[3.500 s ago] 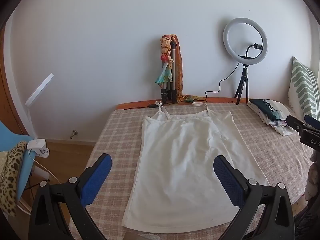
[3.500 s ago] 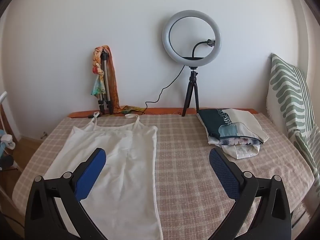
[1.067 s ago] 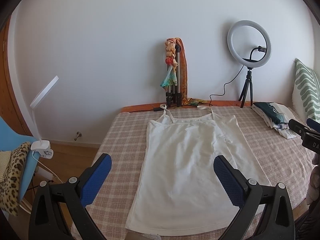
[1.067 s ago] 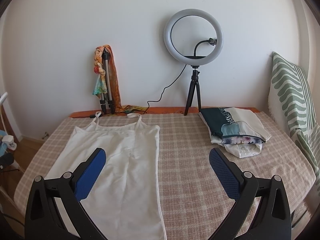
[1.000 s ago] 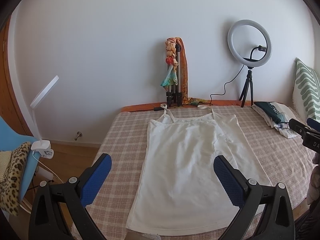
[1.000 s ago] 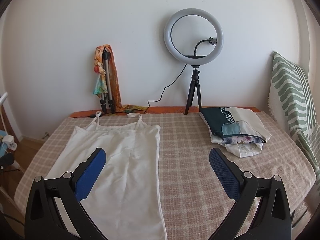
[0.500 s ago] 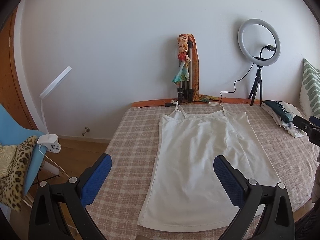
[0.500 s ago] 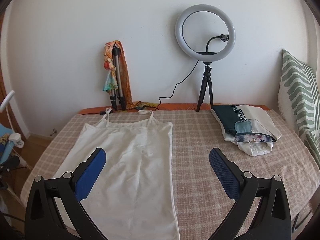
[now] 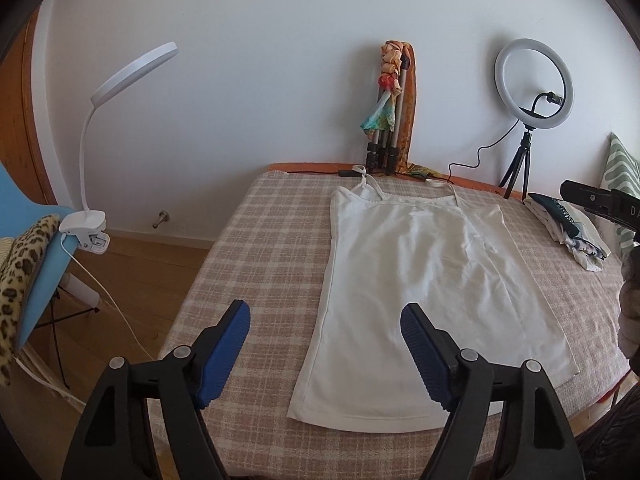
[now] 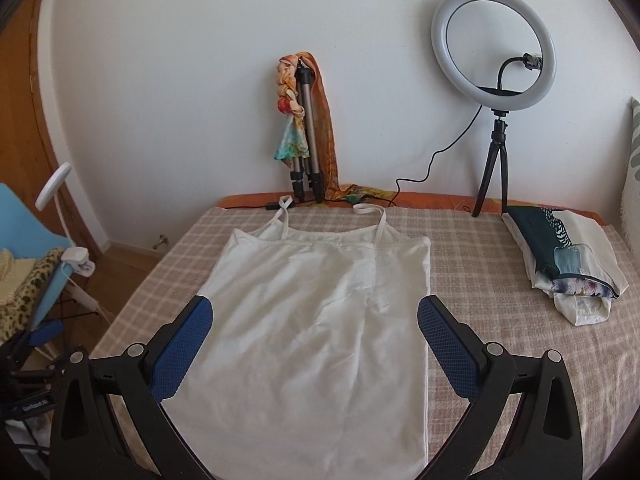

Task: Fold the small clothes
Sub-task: 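Grasp the camisole's side edge at the hem with left tool while right tool grasps it near the strap, then fold the gripped side edge lengthwise over the camisole's middle with both tools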

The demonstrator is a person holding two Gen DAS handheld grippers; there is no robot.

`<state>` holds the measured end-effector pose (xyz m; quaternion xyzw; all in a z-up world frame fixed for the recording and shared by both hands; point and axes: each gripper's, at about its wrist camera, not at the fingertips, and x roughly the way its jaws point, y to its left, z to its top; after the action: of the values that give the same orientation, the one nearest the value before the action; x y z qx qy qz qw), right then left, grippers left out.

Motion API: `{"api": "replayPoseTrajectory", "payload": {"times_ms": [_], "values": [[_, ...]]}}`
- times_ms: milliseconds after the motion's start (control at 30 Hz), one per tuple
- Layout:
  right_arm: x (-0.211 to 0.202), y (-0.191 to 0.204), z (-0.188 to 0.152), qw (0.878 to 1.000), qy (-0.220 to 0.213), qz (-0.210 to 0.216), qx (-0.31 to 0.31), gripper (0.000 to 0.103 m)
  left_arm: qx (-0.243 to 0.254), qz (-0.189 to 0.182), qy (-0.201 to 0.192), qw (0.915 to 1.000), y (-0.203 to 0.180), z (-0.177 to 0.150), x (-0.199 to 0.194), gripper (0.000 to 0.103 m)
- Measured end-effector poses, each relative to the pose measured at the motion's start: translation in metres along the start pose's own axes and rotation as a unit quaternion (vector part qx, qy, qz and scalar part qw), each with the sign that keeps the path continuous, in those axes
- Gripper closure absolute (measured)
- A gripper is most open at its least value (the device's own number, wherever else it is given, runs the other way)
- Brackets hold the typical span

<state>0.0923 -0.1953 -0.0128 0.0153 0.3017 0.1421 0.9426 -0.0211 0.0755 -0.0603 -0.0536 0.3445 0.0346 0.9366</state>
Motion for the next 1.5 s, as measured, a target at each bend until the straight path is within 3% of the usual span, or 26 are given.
{"api": "replayPoseTrajectory", "payload": {"times_ms": [100, 167, 267, 400, 467, 633, 700, 767, 800, 833, 1167, 1267, 1333, 1500], "values": [[0.015, 0.014, 0.016, 0.999, 0.002, 0.012, -0.032, 0.018, -0.011, -0.008, 0.023, 0.9997, 0.009, -0.009, 0.007, 0.039], [0.026, 0.025, 0.025, 0.998, 0.01, 0.031, -0.046, 0.019, -0.02, -0.011, 0.031, 0.9993, 0.015, -0.016, 0.009, 0.047], [0.05, 0.04, 0.038, 0.996, 0.031, 0.064, -0.057, 0.02, -0.048, -0.023, 0.043, 0.9976, 0.026, -0.027, 0.012, 0.049], [0.086, 0.063, 0.051, 0.991, 0.065, 0.094, -0.074, 0.033, -0.08, -0.031, 0.053, 0.9949, 0.034, -0.04, 0.016, 0.056], [0.105, 0.075, 0.056, 0.986, 0.089, 0.119, -0.077, 0.033, -0.084, -0.034, 0.062, 0.9939, 0.034, -0.045, 0.021, 0.059], [0.161, 0.095, 0.065, 0.978, 0.143, 0.134, -0.069, 0.046, -0.087, -0.057, 0.091, 0.9904, 0.031, -0.057, 0.036, 0.06], [0.187, 0.101, 0.065, 0.974, 0.167, 0.142, -0.062, 0.047, -0.101, -0.057, 0.099, 0.9883, 0.034, -0.062, 0.041, 0.06], [0.21, 0.107, 0.063, 0.971, 0.189, 0.136, -0.058, 0.059, -0.118, -0.064, 0.114, 0.9844, 0.038, -0.065, 0.049, 0.062], [0.222, 0.11, 0.061, 0.968, 0.202, 0.137, -0.058, 0.071, -0.125, -0.067, 0.119, 0.9827, 0.041, -0.066, 0.052, 0.063], [0.233, 0.112, 0.061, 0.964, 0.216, 0.142, -0.053, 0.073, -0.131, -0.07, 0.122, 0.9814, 0.042, -0.066, 0.055, 0.063], [0.312, 0.13, 0.058, 0.95, 0.288, 0.117, -0.038, 0.072, -0.142, -0.074, 0.144, 0.9766, 0.046, -0.071, 0.077, 0.069], [0.328, 0.137, 0.058, 0.95, 0.293, 0.1, -0.054, 0.072, -0.137, -0.075, 0.143, 0.9772, 0.042, -0.069, 0.08, 0.074], [0.334, 0.142, 0.06, 0.949, 0.296, 0.095, -0.057, 0.064, -0.134, -0.08, 0.141, 0.9777, 0.039, -0.067, 0.081, 0.078], [0.355, 0.153, 0.06, 0.947, 0.304, 0.067, -0.078, 0.062, -0.147, -0.104, 0.151, 0.9719, 0.037, -0.068, 0.088, 0.09]]}}
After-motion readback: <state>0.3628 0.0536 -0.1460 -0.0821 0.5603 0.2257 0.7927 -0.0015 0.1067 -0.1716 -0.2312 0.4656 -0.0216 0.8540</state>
